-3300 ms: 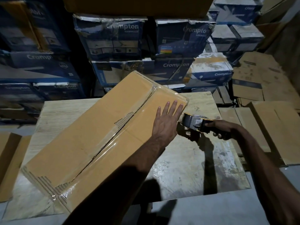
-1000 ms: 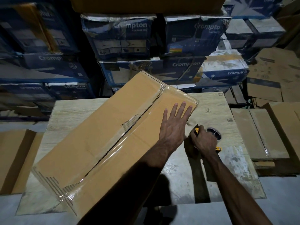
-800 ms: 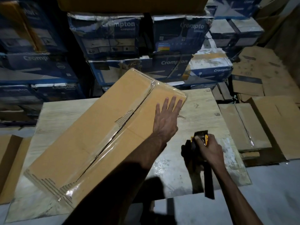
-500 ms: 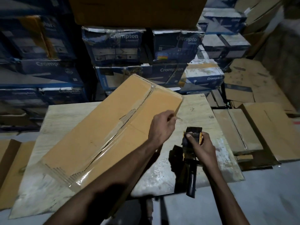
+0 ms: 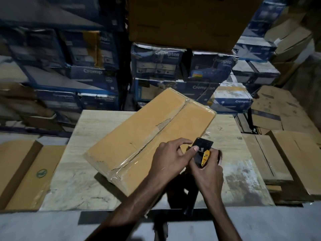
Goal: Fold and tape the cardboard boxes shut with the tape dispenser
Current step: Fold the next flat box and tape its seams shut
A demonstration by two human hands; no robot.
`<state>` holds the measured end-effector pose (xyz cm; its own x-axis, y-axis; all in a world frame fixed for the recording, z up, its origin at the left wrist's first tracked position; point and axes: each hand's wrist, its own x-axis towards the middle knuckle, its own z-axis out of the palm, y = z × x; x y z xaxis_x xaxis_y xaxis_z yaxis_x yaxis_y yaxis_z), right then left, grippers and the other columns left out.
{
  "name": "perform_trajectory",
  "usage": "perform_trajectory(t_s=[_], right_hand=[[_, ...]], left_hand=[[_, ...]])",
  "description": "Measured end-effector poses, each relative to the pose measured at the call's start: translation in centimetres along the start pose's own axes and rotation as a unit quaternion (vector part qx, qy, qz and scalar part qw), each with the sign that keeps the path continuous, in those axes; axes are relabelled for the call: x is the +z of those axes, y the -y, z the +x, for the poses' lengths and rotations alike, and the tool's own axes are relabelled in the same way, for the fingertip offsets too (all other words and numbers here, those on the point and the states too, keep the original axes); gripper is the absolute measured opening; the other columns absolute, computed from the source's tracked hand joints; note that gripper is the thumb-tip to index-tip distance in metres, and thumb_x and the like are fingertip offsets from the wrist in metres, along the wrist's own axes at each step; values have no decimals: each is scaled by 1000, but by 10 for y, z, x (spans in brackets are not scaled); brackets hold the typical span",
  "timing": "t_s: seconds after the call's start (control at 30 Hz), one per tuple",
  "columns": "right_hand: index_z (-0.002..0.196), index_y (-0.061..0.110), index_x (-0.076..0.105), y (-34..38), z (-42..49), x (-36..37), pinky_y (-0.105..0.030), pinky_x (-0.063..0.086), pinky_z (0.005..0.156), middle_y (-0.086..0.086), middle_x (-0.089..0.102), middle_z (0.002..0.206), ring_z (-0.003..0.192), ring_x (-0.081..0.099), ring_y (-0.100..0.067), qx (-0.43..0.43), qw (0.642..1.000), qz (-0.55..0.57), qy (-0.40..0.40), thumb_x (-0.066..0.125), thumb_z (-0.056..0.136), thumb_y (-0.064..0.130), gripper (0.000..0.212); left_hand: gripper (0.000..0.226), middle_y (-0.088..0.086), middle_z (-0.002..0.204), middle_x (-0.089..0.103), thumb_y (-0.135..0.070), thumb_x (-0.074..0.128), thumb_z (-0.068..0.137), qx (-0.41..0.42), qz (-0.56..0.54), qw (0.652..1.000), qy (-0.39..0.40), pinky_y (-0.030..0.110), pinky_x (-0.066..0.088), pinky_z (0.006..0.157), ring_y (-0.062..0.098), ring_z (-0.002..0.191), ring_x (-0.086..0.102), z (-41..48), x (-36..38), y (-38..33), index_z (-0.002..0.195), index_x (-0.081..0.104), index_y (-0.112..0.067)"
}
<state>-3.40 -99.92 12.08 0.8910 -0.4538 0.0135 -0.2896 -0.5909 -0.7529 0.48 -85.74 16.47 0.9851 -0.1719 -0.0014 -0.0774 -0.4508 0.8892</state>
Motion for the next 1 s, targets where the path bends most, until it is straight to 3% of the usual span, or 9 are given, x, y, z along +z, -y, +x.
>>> perform_trajectory(t_s=[0.13, 0.3, 0.47, 0.6, 0.7, 0.8, 1.0], right_hand=[[132, 20, 34, 22, -21, 14, -36, 40, 59, 3, 54, 71, 63, 52, -28, -41, 997, -54, -40, 65, 88, 53, 63], [131, 15, 34, 43, -33, 29, -35, 41, 57, 0, 55, 72, 61, 54, -27, -86, 988, -120, -42, 70, 84, 61, 75], [128, 17, 34, 55, -39, 42, -34, 39, 57, -1, 58, 76, 65, 58, -30, -149, 965, -214, 26, 61, 84, 71, 75], [125, 21, 34, 73, -36, 55, -33, 38, 59, 0, 62, 83, 74, 63, -29, -197, 938, -268, 101, 56, 84, 77, 72], [131, 21, 34, 85, -36, 68, -34, 36, 59, -1, 66, 87, 74, 63, -28, -251, 910, -307, 123, 50, 86, 77, 74], [141, 19, 31, 88, -37, 81, -33, 34, 57, 2, 66, 83, 69, 60, -25, -292, 881, -345, 140, 48, 85, 79, 84], [154, 27, 19, 83, -39, 85, -30, 39, 61, 7, 57, 77, 67, 56, -20, -289, 887, -323, 162, 49, 79, 88, 101]], left_hand=[[25, -13, 64, 68, -52, 66, 96, -4, -6, 1000, 10, 19, 45, 59, -1, 61, 63, -14, -23, -1, 107, 81, -36], [28, -5, 65, 73, -42, 65, 101, -35, -65, 997, 3, 27, 58, 71, 9, 66, 71, -26, -52, 11, 90, 83, -23], [25, 4, 72, 77, -32, 75, 95, -129, -140, 982, 4, 34, 61, 77, 17, 70, 74, -37, -76, 38, 81, 80, -11], [7, 15, 79, 77, -12, 78, 90, -226, -220, 948, -35, 37, 57, 70, 20, 67, 69, -46, -87, 65, 84, 81, -11], [16, 20, 77, 74, 4, 69, 90, -292, -302, 905, -64, 26, 52, 57, 16, 55, 61, -43, -90, 87, 96, 80, -6], [29, 15, 65, 68, 12, 63, 88, -327, -324, 885, -75, 20, 46, 44, 13, 46, 53, -37, -91, 107, 108, 75, -6], [33, 14, 60, 65, 17, 56, 87, -356, -332, 869, -83, 19, 42, 38, 13, 41, 51, -33, -91, 126, 109, 73, -1]])
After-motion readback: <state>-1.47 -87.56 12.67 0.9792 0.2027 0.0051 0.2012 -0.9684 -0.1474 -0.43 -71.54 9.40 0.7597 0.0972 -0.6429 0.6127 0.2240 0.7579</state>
